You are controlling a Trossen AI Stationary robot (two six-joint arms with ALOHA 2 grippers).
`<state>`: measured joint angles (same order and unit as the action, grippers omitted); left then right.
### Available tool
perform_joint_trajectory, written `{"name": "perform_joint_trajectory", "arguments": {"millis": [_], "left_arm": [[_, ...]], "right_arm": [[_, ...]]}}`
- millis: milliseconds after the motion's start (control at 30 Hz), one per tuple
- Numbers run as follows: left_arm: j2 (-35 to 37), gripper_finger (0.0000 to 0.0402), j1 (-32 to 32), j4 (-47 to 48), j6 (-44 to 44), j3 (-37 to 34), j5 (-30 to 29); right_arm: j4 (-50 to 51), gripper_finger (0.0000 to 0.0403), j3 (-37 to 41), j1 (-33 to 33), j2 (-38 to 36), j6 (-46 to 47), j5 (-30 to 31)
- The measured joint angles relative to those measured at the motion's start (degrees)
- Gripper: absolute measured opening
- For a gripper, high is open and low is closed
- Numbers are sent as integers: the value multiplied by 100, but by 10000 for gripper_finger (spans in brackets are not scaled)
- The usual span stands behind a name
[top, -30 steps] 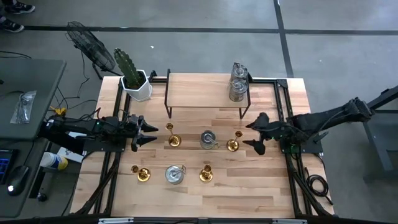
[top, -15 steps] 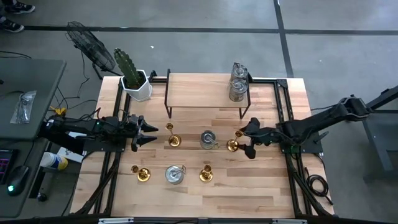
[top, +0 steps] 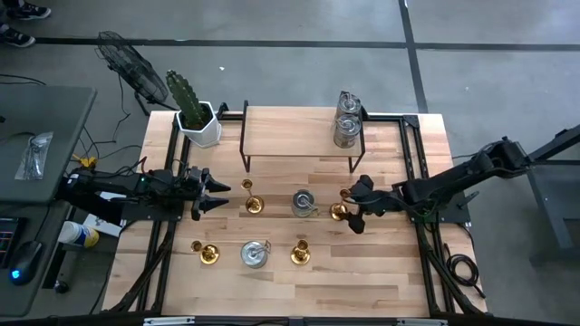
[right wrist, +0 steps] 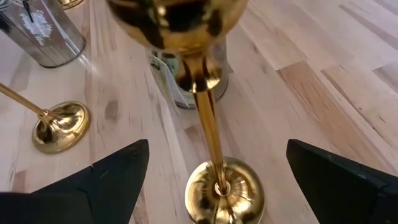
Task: Pick & Place candle stick holders
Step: Put the gold candle holder on the shelf
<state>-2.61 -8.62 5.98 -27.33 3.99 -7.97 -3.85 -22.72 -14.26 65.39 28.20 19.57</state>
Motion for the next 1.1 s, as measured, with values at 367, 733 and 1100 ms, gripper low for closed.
{"name": "perform_joint_trajectory", "arguments": {"millis": [367,733,1100], "left_arm": [[0,246,0,-2,-2,0,-5],[2,246,-2,-7,0,1,-33],[0,246,0,-9,-2,0,-43]], "right_arm": [[2,318,0,0,0,3,7],[-57,226,0,0,2,1,383],[-114,164,0,0,2,1,403]]}}
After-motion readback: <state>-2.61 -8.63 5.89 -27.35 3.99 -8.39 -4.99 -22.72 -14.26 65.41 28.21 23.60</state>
